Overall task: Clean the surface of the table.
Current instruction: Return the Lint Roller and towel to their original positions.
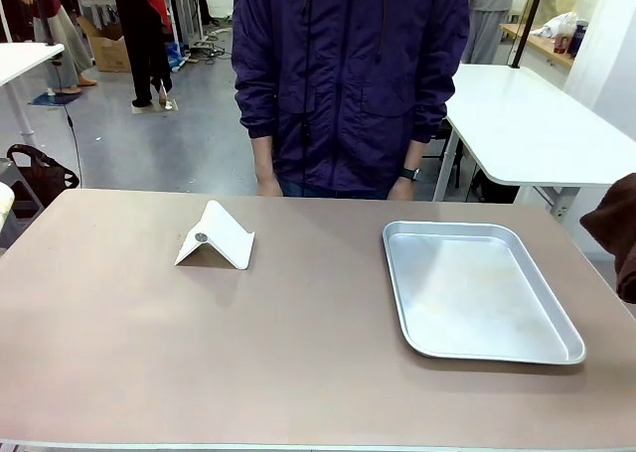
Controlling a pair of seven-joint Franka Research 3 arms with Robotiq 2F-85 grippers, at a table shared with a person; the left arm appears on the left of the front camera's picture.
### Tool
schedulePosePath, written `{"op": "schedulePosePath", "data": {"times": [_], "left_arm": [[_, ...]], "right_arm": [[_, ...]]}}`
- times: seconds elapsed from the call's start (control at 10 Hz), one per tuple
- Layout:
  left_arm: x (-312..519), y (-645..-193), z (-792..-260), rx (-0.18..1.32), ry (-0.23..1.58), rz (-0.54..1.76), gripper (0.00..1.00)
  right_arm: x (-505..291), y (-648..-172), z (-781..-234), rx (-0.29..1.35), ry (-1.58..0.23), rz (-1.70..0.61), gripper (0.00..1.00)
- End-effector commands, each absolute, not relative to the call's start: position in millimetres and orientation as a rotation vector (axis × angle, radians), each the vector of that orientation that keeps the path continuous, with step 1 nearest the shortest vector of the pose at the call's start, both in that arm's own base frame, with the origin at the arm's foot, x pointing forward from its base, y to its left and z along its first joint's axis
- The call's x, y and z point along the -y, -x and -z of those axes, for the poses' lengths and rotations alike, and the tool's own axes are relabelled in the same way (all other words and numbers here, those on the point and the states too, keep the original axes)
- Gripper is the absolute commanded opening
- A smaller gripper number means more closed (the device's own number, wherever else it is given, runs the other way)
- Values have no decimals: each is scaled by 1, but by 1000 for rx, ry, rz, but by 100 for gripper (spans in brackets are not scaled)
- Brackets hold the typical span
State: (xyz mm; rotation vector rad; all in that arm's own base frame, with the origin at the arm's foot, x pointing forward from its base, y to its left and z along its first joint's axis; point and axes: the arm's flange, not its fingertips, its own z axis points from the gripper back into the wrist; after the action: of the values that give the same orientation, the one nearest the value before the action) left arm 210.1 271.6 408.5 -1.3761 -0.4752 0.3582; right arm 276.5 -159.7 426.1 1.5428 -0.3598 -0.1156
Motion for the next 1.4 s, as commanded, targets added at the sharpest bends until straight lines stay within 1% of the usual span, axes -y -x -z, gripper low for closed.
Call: {"op": "schedulePosePath", "data": {"times": [0.0, 0.4, 0.5, 0.6, 0.7, 0.8, 1.0, 1.1, 1.3], "left_arm": [[-271, -211, -411, 494, 1384, -358, 22], [-271, -211, -411, 494, 1384, -358, 22], [-272, -210, -408, 475, 1376, -358, 22], [-264, -207, -423, 445, 1332, -347, 22], [-248, -212, -444, 359, 1378, -249, 22], [-227, -222, -472, 337, 1303, -224, 22], [-180, -253, -515, 314, 1218, -213, 22], [-150, -269, -533, 322, 1181, -228, 22], [-77, -310, -558, 367, 1043, -241, 22]], "right_arm": [[159, -273, -429, 354, -1550, 104, 2], [159, -273, -429, 354, -1550, 104, 2], [160, -276, -426, 360, -1543, 116, 10], [152, -280, -429, 405, -1535, 163, 10], [133, -293, -436, 412, -1553, 140, 10], [113, -317, -449, 413, -1556, 119, 10], [62, -350, -469, 436, -1477, 126, 10], [32, -360, -476, 430, -1440, 104, 10], [-31, -374, -480, 432, -1344, 62, 10]]}}
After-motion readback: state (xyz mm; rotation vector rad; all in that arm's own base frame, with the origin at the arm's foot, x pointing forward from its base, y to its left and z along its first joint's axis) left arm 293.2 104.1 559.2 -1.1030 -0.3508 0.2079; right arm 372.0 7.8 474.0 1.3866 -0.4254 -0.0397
